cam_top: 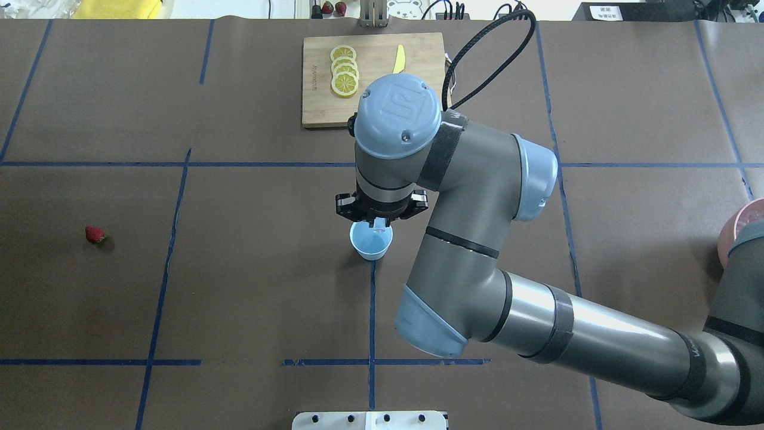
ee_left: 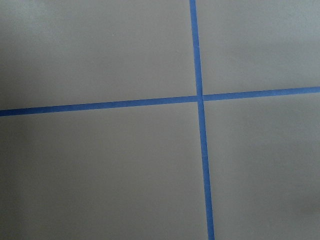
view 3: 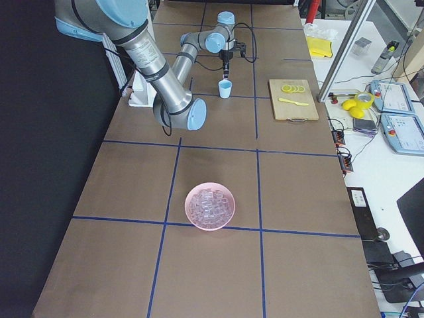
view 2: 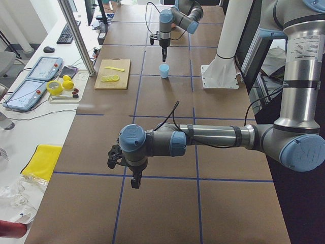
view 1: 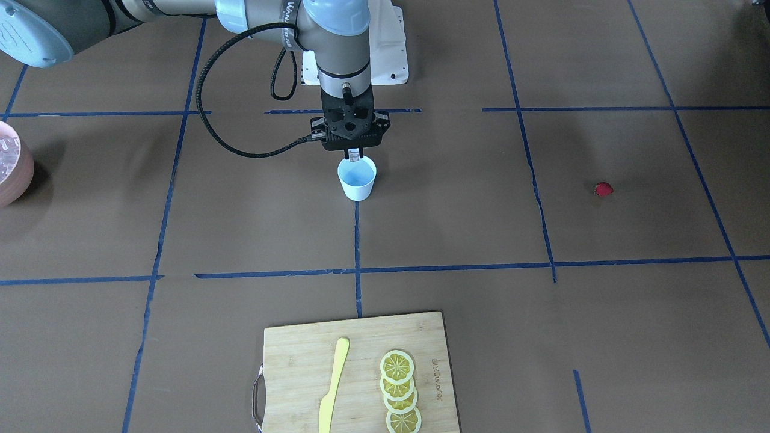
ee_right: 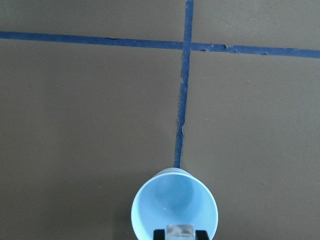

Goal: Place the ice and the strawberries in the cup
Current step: 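Open the right gripper to drop the ice cube into the cup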

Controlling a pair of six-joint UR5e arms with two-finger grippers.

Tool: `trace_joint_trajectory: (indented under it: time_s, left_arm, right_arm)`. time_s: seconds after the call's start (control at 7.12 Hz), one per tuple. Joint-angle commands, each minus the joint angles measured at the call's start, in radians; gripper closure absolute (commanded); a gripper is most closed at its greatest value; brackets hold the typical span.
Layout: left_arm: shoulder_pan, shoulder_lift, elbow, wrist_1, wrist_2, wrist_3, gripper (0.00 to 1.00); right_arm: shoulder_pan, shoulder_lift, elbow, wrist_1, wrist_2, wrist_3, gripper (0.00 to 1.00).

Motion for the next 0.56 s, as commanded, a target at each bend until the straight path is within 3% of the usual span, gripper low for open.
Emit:
trace_joint_trajectory:
  time_s: [0.0,0.14,0.42]
  left_arm:
    - [-0.002,0.0,0.0,0.0,0.0,0.0,0.0]
    - [0.0,0.0,0.0,-0.002,0.0,0.0,0.0]
    - [0.0,-0.002,-0.002,-0.002,0.0,0.0,0.0]
  right_arm:
    - [-0.005,0.006,-0.032,0.023,-0.011,0.0,0.97]
    - [-0.005,0.005,-0.032,0.024,-0.011,0.0,0.95]
    - [-0.007,0.005,-0.034,0.024,-0.011,0.0,0.81]
